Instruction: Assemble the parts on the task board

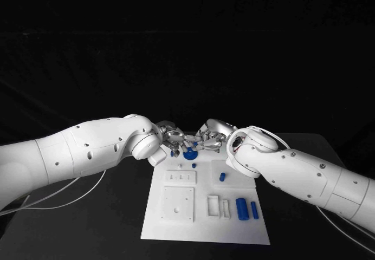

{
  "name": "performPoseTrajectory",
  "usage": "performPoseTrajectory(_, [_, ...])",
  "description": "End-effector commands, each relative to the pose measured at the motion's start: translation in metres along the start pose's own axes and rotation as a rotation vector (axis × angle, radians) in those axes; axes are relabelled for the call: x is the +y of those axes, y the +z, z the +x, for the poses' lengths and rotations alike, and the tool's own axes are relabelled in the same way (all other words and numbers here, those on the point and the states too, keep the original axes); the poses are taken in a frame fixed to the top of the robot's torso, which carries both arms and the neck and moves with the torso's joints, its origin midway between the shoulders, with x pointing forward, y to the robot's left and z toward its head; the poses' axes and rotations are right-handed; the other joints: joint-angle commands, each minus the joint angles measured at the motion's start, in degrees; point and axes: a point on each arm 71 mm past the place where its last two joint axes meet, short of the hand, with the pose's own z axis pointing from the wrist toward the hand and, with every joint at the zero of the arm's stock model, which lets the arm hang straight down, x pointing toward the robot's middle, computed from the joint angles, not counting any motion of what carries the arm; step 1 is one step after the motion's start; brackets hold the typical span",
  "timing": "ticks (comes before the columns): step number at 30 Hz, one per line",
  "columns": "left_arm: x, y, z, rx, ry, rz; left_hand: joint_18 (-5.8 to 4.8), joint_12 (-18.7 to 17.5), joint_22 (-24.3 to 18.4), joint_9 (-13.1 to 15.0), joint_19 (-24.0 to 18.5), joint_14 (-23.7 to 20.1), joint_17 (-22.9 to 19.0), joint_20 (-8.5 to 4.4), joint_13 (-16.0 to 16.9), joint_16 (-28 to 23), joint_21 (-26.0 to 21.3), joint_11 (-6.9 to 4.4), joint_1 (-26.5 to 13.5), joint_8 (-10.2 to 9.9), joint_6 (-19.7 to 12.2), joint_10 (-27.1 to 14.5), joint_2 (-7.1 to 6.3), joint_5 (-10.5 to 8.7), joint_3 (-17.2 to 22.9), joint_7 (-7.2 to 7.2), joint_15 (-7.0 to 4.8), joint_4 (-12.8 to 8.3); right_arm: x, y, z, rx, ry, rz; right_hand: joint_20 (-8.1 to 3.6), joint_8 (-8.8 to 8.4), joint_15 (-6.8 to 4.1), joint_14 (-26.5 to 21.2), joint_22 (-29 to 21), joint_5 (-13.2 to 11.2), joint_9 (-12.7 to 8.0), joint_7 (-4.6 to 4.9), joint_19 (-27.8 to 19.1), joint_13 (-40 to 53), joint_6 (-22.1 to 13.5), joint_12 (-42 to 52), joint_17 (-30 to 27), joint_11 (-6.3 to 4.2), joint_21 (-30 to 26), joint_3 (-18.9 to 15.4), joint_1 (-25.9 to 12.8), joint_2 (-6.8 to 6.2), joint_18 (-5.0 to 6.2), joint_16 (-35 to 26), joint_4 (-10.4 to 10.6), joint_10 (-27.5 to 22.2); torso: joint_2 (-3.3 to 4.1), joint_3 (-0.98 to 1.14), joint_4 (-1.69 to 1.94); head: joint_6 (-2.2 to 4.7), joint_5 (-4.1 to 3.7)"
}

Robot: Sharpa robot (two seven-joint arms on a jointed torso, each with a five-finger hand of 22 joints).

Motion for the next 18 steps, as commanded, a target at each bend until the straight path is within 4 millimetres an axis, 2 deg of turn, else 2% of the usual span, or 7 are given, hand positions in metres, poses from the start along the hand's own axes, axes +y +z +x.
performPoseTrajectory(1, [-0.0029, 0.0001, 0.0033, 0.013, 0.015, 0.011, -0.64, -0.21, 1.25, -0.01, 0.69, -0.48, -0.03, -0.08, 0.09, 0.09, -1.1, 0.14, 0.07, -0.31, -0.36, -0.21, 0.69, 0.34, -0.24, 0.06, 0.03, -0.68, 0.0015, 0.0005, 0.0023, 0.018, -0.033, -0.002, -0.26, 0.21, -0.41, 0.15, 2.47, 0.28, 0.05, 0.12, 2.98, -0.06, -0.28, 0.08, 0.05, -0.11, 0.23, -0.04, -0.03, -0.46, -0.33, 0.05, 0.51, 0.24, -0.02, 0.0, -0.02, -0.09, 0.11])
performPoseTrajectory(6, [-0.0041, 0.0003, 0.0046, 0.013, 0.022, 0.014, -0.67, -0.22, 2.25, -0.08, 0.97, -0.46, -0.04, -0.08, 0.08, 0.08, -1.9, 0.13, 0.33, -0.32, -0.36, -0.2, 1.04, 0.73, -0.35, 0.07, 0.03, -1.1, 0.0029, 0.0008, 0.0037, 0.02, -0.044, -0.002, -0.26, 0.21, -0.41, 0.14, 2.47, 0.32, 0.06, 0.12, 2.98, -0.15, -0.28, -0.02, 0.0, -0.12, 0.3, -0.09, -0.03, -0.52, -0.35, -0.01, 0.61, 0.19, 0.01, -0.03, 0.03, -0.09, 0.08])
performPoseTrajectory(14, [-0.004, 0.0007, 0.0041, 0.01, 0.025, 0.015, -0.79, -0.26, 3.87, -0.02, 1.4, -0.5, -0.12, -0.12, 0.07, 0.0, -3.3, 0.09, 2.24, -0.32, -0.38, -0.29, 4.88, 1.26, -1.12, 0.03, -0.01, -3.78, 0.0047, 0.0007, 0.0049, 0.025, -0.049, -0.003, -0.27, 0.2, -0.41, 0.14, 2.42, 0.43, 0.08, 0.1, 2.98, -0.18, -0.25, -0.03, 0.0, -0.14, 0.26, -0.07, 0.05, -0.6, -0.36, -0.03, 0.75, 0.21, 0.02, -0.04, 0.04, -0.12, 0.03])
performPoseTrajectory(18, [-0.0036, 0.001, 0.0037, 0.009, 0.035, 0.012, -0.82, -0.23, 4.52, -0.41, 1.62, -0.46, -0.07, -0.13, 0.09, 0.06, -3.85, 0.04, 3.13, -0.34, -0.44, -0.27, 5.3, 1.73, -1.41, 0.01, -0.05, -5.0, 0.0052, 0.0005, 0.0051, 0.025, -0.05, -0.004, -0.27, 0.2, -0.41, 0.14, 2.42, 0.43, 0.08, 0.1, 2.98, -0.18, -0.25, -0.03, 0.0, -0.14, 0.26, -0.07, 0.05, -0.6, -0.36, -0.03, 0.75, 0.21, 0.03, -0.04, 0.05, -0.09, 0.01])
